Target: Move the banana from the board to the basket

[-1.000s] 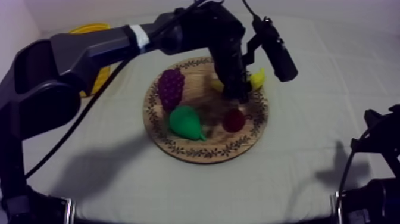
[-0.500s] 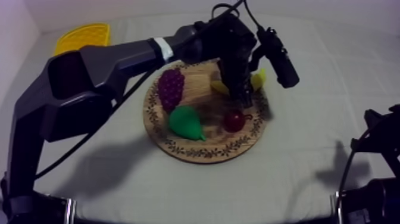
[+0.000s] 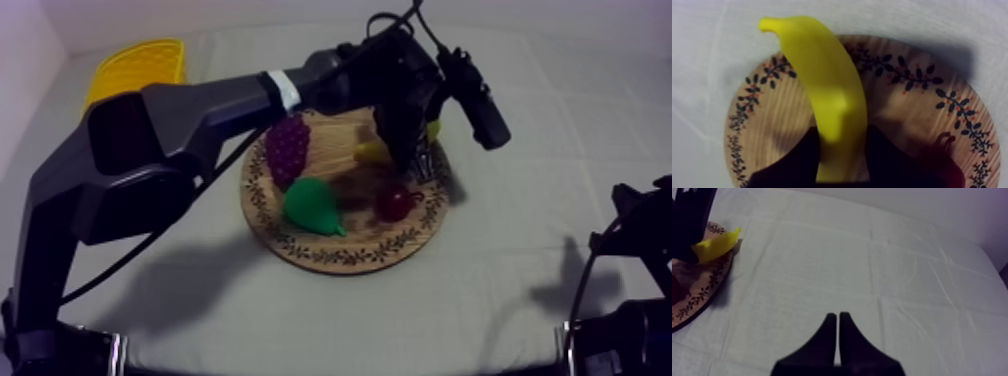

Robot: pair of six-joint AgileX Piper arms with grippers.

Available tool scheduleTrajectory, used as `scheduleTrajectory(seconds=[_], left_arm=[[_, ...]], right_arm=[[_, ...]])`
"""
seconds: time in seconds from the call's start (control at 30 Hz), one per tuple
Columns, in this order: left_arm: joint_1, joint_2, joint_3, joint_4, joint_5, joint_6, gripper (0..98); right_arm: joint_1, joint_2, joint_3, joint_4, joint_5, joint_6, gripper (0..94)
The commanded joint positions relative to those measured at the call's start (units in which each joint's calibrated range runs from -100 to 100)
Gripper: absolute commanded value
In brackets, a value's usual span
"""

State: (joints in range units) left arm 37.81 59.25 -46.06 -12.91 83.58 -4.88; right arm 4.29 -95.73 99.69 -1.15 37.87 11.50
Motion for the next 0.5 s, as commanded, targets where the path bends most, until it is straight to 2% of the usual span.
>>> scheduleTrajectory(seconds=[0.0, 0.23, 0.47], left_arm=[[-0.2, -1.5, -0.1, -0.55, 0.5, 0.3, 35.4], [-2.3, -10.9, 3.2, -3.56, 3.3, 1.7, 34.6], [-7.8, -23.4, 10.6, -6.78, 6.0, 3.2, 31.2]], right_arm=[[0.0, 0.0, 0.0, 0.0, 0.0, 0.0, 0.3], [0.0, 0.0, 0.0, 0.0, 0.0, 0.0, 0.3], [0.0, 0.0, 0.0, 0.0, 0.0, 0.0, 0.3]])
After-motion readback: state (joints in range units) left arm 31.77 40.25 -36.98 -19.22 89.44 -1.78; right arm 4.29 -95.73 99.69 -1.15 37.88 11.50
